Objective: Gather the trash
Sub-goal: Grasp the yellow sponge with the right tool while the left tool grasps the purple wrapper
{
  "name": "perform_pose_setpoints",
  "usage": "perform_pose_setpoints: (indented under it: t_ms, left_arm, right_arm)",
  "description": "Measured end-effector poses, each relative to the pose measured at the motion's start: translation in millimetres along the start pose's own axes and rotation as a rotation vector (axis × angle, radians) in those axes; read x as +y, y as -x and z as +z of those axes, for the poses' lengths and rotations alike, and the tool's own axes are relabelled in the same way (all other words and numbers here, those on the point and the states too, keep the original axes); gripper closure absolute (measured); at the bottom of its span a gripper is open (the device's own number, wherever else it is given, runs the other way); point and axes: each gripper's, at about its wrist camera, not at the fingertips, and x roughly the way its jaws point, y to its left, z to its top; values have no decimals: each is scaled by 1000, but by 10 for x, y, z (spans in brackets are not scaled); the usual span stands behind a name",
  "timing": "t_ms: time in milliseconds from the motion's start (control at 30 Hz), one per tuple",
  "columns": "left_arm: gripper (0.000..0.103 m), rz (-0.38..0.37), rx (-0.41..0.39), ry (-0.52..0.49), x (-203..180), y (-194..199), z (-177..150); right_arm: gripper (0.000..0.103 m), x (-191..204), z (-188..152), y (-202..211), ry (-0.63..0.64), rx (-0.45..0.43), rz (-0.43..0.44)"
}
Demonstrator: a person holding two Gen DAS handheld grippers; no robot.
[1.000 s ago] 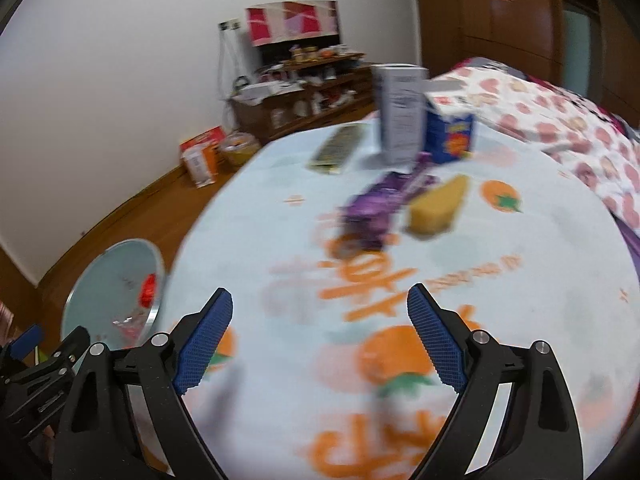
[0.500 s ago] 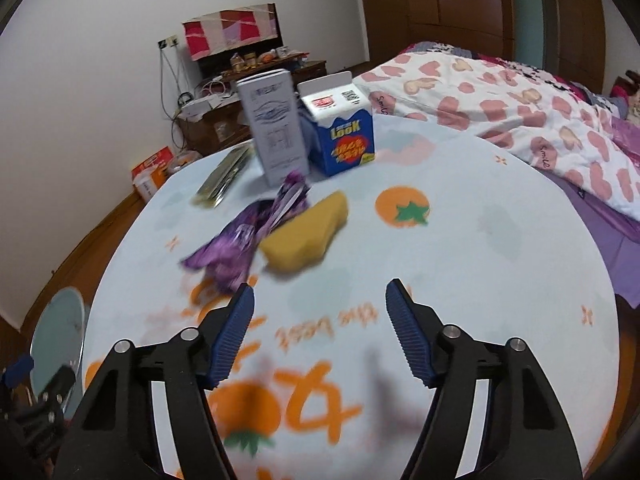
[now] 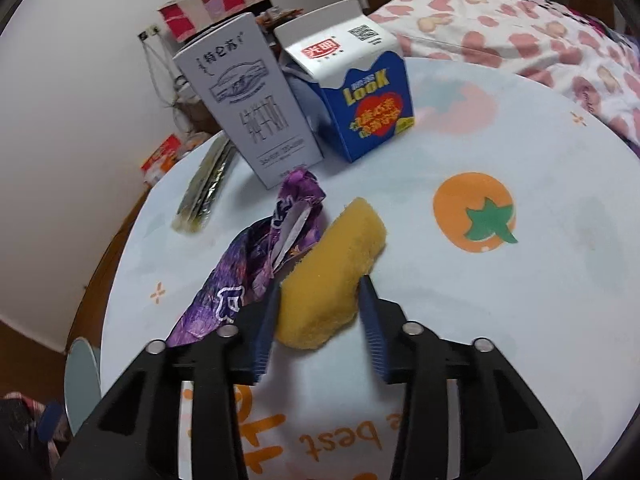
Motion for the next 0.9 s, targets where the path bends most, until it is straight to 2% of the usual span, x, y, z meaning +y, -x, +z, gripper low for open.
perform_pose_setpoints:
  t_ms: [100, 200, 433, 500, 600, 667, 800, 833, 900]
  left_arm:
    - [12, -11, -2, -14, -104, -56, 51]
    - [13, -52, -5, -29, -246, -101, 133]
    - [13, -140, -46, -109, -843, -254, 396]
    - [21, -189, -35, -117, -1033, -357, 486]
    - [30, -236, -7, -148, -1308, -560, 552]
    - [37, -238, 34, -158, -1435, -712, 558]
    - [64, -240, 77, -138, -1498, -851, 522]
    - [69, -238, 82, -134, -1490, -839, 517]
    - [70, -229, 76, -134, -1467, -760, 484]
  right_arm:
    - [73, -48, -34, 89, 27, -2, 20]
    - [73, -209, -61, 318, 62, -30, 15]
    - [73, -723, -40, 819, 227, -124, -168]
    - [73, -857, -60, 900, 246, -134, -204]
    - [73, -1075, -111, 991, 218, -129, -209]
    - [72, -1125, -143, 1029, 203, -131, -200]
    - [72, -1154, -261, 1095, 177, -127, -163]
    - [72, -1141, -295, 1110, 173, -126, -154]
    - [72, -1100, -354, 1137, 177, -133, -154]
